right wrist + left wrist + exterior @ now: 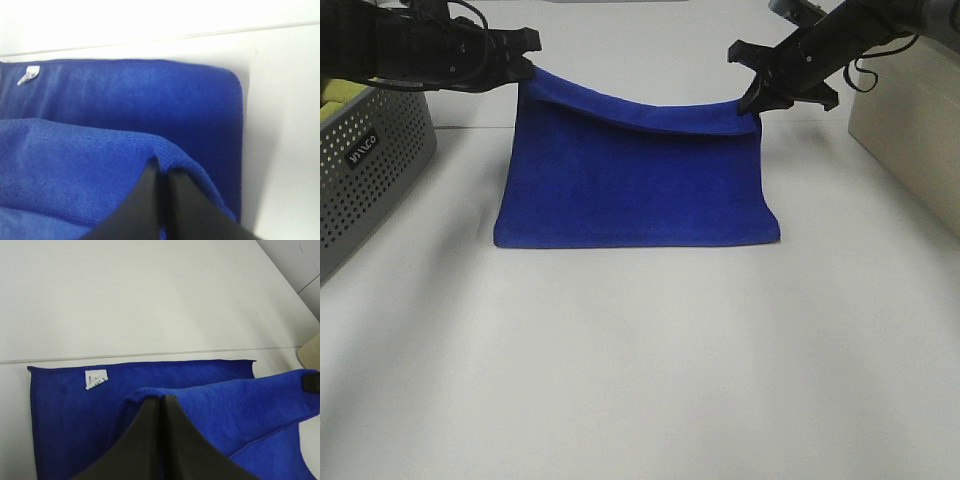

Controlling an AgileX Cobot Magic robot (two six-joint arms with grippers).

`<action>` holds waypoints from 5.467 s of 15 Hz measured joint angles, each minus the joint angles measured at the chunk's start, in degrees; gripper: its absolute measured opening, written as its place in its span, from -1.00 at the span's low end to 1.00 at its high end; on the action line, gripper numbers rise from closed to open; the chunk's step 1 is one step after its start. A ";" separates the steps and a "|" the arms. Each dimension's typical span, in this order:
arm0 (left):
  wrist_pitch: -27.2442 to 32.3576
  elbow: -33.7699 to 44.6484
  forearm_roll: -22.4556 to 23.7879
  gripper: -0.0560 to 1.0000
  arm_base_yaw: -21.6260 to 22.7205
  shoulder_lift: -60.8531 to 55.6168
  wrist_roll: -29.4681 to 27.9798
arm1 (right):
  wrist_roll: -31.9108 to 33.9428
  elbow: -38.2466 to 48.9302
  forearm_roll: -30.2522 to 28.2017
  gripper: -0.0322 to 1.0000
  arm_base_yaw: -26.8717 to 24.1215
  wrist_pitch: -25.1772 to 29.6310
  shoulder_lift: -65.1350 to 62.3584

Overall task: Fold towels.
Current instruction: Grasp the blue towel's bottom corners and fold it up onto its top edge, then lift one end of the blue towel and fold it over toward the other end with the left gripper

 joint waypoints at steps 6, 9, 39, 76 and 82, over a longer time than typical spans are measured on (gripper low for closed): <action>-5.73 -4.35 -0.46 -0.85 0.00 9.05 3.67 | 0.00 -5.79 1.60 -0.88 0.00 -2.46 8.02; -3.95 -4.35 -0.46 0.05 0.00 9.40 3.67 | 0.00 -5.79 1.89 0.02 0.00 -2.46 8.31; 16.79 2.01 55.41 0.18 -2.23 5.44 -62.68 | -4.30 26.70 -0.74 0.16 -0.17 7.05 -7.62; 14.84 -1.38 59.47 -0.81 -0.34 2.64 -69.61 | -0.92 23.09 -3.38 -0.94 0.00 4.47 -9.28; 12.32 -1.49 60.73 0.59 -0.34 3.09 -66.41 | 0.23 22.86 -2.98 0.57 0.00 5.56 -8.94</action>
